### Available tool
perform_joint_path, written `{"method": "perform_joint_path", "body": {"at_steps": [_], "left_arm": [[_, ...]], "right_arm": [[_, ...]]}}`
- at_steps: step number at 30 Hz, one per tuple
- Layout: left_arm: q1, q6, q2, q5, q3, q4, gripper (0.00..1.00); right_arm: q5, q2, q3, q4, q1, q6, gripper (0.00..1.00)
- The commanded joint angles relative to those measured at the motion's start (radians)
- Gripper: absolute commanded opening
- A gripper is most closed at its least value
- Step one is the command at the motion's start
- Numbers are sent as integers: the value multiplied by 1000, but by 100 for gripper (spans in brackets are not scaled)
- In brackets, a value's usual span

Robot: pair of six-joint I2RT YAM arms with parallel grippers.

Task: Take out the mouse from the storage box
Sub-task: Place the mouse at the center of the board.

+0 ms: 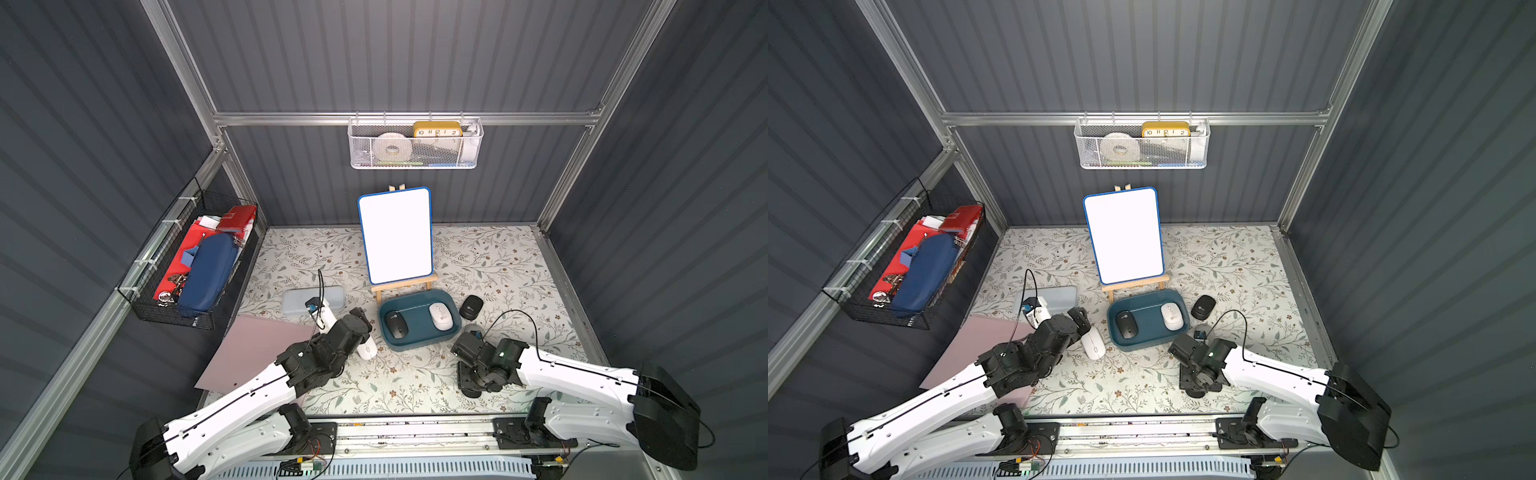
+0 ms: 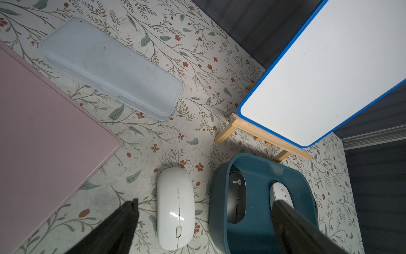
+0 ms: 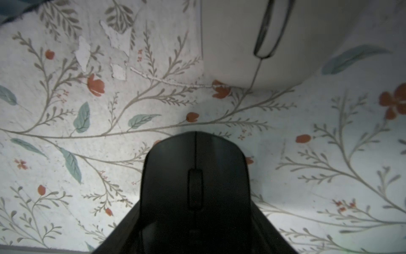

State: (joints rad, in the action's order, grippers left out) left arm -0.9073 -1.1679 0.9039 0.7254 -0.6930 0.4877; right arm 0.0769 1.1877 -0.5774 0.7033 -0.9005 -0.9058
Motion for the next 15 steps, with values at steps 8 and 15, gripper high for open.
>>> {"method": "perform_joint_path", "body": {"at_steps": [8,15], "left_arm": [[4,30,26,-19,-27,-23,99],[3,55,62,-45,-52,-37,99]], "right_arm": [[51,68,4,0,-6,-33,62],[63,41,-13,23,-6,-31,73]]}}
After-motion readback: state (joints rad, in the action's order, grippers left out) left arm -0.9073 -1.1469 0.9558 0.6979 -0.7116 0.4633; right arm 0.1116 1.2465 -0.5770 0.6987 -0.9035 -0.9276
